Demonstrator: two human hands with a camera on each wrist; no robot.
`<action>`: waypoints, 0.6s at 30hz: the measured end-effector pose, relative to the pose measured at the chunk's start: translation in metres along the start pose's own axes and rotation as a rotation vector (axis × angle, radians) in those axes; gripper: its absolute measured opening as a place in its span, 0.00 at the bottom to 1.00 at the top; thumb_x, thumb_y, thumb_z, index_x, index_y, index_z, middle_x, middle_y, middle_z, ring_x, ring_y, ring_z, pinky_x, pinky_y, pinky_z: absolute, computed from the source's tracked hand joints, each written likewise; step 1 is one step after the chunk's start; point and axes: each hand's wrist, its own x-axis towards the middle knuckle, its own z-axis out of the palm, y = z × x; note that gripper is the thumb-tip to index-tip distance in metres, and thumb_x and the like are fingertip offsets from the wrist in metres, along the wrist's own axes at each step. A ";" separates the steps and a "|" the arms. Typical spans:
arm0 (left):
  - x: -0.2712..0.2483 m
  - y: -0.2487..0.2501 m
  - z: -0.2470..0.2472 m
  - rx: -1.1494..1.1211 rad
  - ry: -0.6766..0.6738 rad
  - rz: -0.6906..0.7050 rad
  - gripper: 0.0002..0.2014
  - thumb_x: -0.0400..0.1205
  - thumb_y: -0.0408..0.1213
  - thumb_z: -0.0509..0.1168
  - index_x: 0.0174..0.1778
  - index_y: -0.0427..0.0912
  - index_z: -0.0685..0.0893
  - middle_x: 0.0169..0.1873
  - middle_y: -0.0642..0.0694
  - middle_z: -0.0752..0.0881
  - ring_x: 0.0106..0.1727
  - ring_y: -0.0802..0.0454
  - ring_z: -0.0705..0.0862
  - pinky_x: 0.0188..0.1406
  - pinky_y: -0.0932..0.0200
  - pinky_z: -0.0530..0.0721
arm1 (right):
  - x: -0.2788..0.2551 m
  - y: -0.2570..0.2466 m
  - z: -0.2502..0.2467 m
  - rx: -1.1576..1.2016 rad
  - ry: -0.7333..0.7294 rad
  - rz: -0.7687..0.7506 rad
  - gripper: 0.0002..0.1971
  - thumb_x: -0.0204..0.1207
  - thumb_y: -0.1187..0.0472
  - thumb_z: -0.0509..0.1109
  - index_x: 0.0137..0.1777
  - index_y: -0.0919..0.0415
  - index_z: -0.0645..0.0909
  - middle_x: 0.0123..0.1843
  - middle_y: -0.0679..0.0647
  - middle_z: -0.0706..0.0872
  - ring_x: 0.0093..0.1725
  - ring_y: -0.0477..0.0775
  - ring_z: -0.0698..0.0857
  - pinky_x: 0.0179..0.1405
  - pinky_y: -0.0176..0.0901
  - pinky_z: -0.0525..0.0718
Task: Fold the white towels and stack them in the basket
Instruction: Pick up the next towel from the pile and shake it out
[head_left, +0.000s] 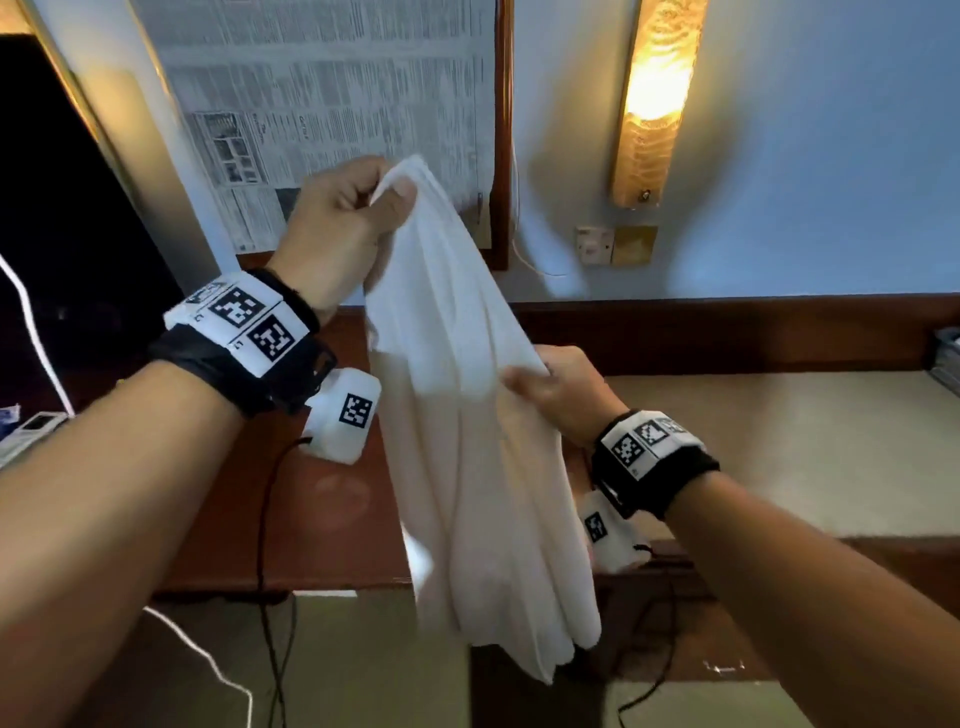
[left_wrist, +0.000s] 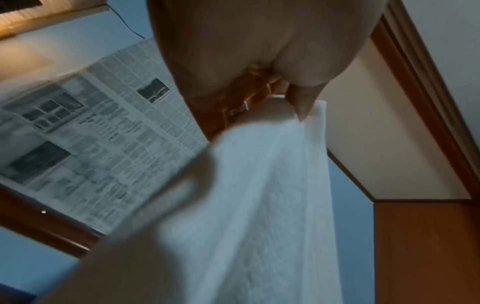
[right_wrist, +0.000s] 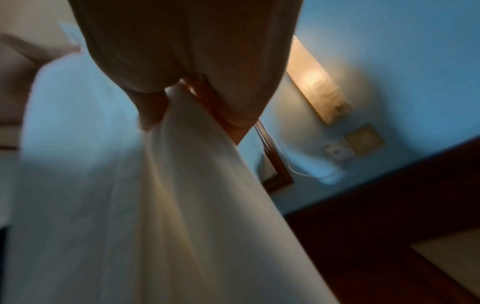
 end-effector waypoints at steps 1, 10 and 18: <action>-0.001 -0.003 -0.003 0.009 0.017 -0.001 0.17 0.89 0.40 0.63 0.35 0.39 0.74 0.14 0.51 0.73 0.11 0.49 0.66 0.15 0.58 0.60 | -0.006 0.025 0.004 -0.052 0.004 0.033 0.14 0.80 0.60 0.72 0.33 0.62 0.79 0.30 0.51 0.79 0.32 0.48 0.76 0.35 0.48 0.77; -0.012 -0.053 -0.038 0.192 0.408 -0.165 0.13 0.86 0.45 0.65 0.34 0.54 0.81 0.29 0.60 0.77 0.32 0.61 0.73 0.31 0.63 0.71 | -0.060 0.190 -0.023 -0.571 -0.219 0.497 0.10 0.82 0.56 0.70 0.45 0.56 0.91 0.42 0.60 0.89 0.47 0.63 0.86 0.39 0.46 0.72; -0.028 -0.074 -0.044 0.279 0.520 -0.253 0.12 0.82 0.60 0.63 0.36 0.63 0.85 0.31 0.61 0.82 0.34 0.68 0.77 0.36 0.65 0.76 | -0.084 0.248 -0.043 -0.770 -0.263 0.827 0.11 0.81 0.63 0.68 0.56 0.66 0.89 0.51 0.65 0.89 0.49 0.66 0.87 0.41 0.45 0.80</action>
